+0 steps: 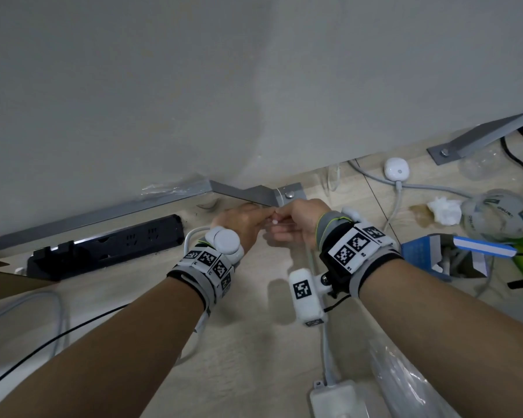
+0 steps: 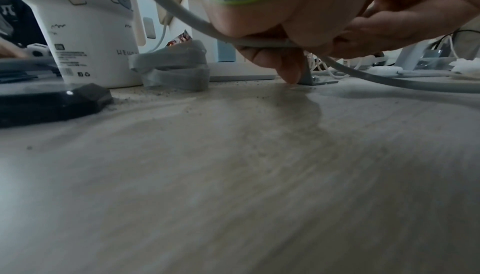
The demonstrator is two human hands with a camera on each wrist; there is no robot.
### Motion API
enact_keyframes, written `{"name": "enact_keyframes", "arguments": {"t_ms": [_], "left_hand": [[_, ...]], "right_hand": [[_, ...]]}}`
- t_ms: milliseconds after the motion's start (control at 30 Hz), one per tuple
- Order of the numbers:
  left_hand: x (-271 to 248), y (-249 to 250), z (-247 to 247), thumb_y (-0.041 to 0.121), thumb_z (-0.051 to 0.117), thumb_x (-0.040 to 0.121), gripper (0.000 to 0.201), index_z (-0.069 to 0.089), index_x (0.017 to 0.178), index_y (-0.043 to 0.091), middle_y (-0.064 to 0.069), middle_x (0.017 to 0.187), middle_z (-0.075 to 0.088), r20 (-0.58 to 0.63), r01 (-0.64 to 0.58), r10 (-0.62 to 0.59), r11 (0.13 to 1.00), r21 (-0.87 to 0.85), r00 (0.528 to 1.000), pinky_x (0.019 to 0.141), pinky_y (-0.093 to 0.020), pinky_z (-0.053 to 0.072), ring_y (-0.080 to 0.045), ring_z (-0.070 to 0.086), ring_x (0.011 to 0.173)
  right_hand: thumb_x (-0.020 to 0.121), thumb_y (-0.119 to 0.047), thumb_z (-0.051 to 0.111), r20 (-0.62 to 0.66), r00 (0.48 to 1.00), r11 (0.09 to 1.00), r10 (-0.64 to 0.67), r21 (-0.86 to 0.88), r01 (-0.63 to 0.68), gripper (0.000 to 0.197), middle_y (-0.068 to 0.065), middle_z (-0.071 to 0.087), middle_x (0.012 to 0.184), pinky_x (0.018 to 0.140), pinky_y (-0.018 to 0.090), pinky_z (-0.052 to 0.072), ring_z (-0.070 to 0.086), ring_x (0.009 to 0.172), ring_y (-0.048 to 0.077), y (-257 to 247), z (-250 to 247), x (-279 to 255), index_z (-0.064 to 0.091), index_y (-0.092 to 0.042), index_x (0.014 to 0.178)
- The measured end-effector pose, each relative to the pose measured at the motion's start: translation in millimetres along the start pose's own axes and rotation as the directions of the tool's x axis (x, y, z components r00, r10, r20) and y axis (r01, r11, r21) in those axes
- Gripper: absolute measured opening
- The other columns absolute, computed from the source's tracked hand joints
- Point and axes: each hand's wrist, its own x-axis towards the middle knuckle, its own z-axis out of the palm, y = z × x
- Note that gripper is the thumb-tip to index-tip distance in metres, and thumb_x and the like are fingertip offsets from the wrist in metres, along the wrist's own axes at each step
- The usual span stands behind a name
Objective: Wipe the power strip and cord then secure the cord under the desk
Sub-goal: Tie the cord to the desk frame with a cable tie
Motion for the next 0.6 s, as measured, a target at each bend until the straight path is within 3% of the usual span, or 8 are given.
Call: {"name": "enact_keyframes", "arguments": {"t_ms": [100, 167, 233, 333, 367, 467, 600], "left_hand": [[3.5, 4.2, 2.6, 0.008, 0.077, 0.075, 0.024, 0.073, 0.092, 0.024, 0.002, 0.075, 0.072, -0.082, 0.007, -0.006, 1.0, 0.012, 0.997, 0.053, -0.02, 0.047, -0.019, 0.066, 0.065], [4.5, 4.1, 6.2, 0.01, 0.076, 0.076, 0.017, 0.074, 0.086, 0.023, 0.003, 0.076, 0.072, -0.09, 0.016, -0.013, 0.999, 0.027, 0.996, 0.055, -0.021, 0.044, -0.018, 0.067, 0.067], [2.8, 4.4, 7.5, 0.016, 0.07, 0.079, 0.007, 0.073, 0.084, 0.021, 0.002, 0.077, 0.071, -0.068, 0.043, -0.041, 0.999, 0.019, 0.997, 0.056, -0.022, 0.046, -0.02, 0.066, 0.07], [0.5, 4.5, 7.9, 0.033, 0.054, 0.085, 0.023, 0.072, 0.084, 0.02, 0.001, 0.079, 0.069, -0.009, 0.083, -0.083, 0.996, 0.026, 0.997, 0.057, -0.024, 0.047, -0.021, 0.065, 0.073], [0.3, 5.3, 7.4, 0.038, 0.048, 0.086, 0.03, 0.072, 0.084, 0.02, 0.001, 0.08, 0.069, 0.001, 0.102, -0.102, 0.994, 0.026, 0.995, 0.058, -0.025, 0.047, -0.021, 0.065, 0.075], [2.9, 8.6, 5.9, 0.04, 0.049, 0.088, 0.03, 0.072, 0.088, 0.021, 0.001, 0.085, 0.07, 0.007, 0.125, -0.126, 0.992, 0.028, 0.992, 0.062, -0.028, 0.05, -0.022, 0.065, 0.08], [6.4, 9.8, 4.3, 0.034, 0.055, 0.091, 0.021, 0.07, 0.095, 0.021, -0.001, 0.095, 0.069, 0.102, 0.174, -0.177, 0.984, 0.037, 0.979, 0.07, -0.031, 0.046, -0.023, 0.062, 0.091]], "right_hand": [[0.074, -0.009, 0.063, -0.117, 0.987, 0.95, -0.113, -0.305, 0.073, 0.016, 0.02, 0.072, 0.078, 0.064, 0.049, 0.06, 0.071, 0.067, 0.035, -7.8, 0.0, 5.6, 0.067, 0.005, 0.082], [0.078, -0.016, 0.061, -0.157, 0.947, 0.78, -0.282, -0.611, 0.131, 0.02, 0.012, 0.07, 0.076, 0.068, 0.035, 0.058, 0.068, 0.069, 0.027, -8.4, 0.7, 6.0, 0.07, 0.001, 0.082], [0.088, -0.022, 0.058, -0.138, 0.904, 0.63, -0.406, -0.758, 0.167, 0.023, 0.006, 0.068, 0.077, 0.064, 0.024, 0.05, 0.064, 0.071, 0.023, -3.4, 0.0, 5.0, 0.073, -0.005, 0.082], [0.092, -0.029, 0.057, -0.14, 0.836, 0.577, -0.53, -0.782, 0.235, 0.026, 0.002, 0.069, 0.076, 0.065, 0.024, 0.048, 0.064, 0.072, 0.022, 2.1, -6.9, 5.6, 0.076, -0.014, 0.083], [0.092, -0.029, 0.058, -0.14, 0.825, 0.597, -0.548, -0.757, 0.268, 0.025, 0.002, 0.07, 0.078, 0.067, 0.023, 0.049, 0.064, 0.074, 0.022, 4.1, -9.1, 9.3, 0.077, -0.015, 0.085], [0.086, -0.027, 0.067, -0.22, 0.851, 0.814, -0.478, -0.474, 0.335, 0.015, -0.002, 0.075, 0.085, 0.077, 0.026, 0.054, 0.069, 0.08, 0.017, 5.3, -8.1, 18.1, 0.078, -0.018, 0.088], [0.07, -0.029, 0.068, -0.279, 0.905, 0.943, -0.321, -0.183, 0.278, 0.014, -0.002, 0.073, 0.063, 0.068, 0.044, 0.06, 0.072, 0.066, 0.025, 1.8, -0.8, 23.7, 0.075, -0.026, 0.059]]}}
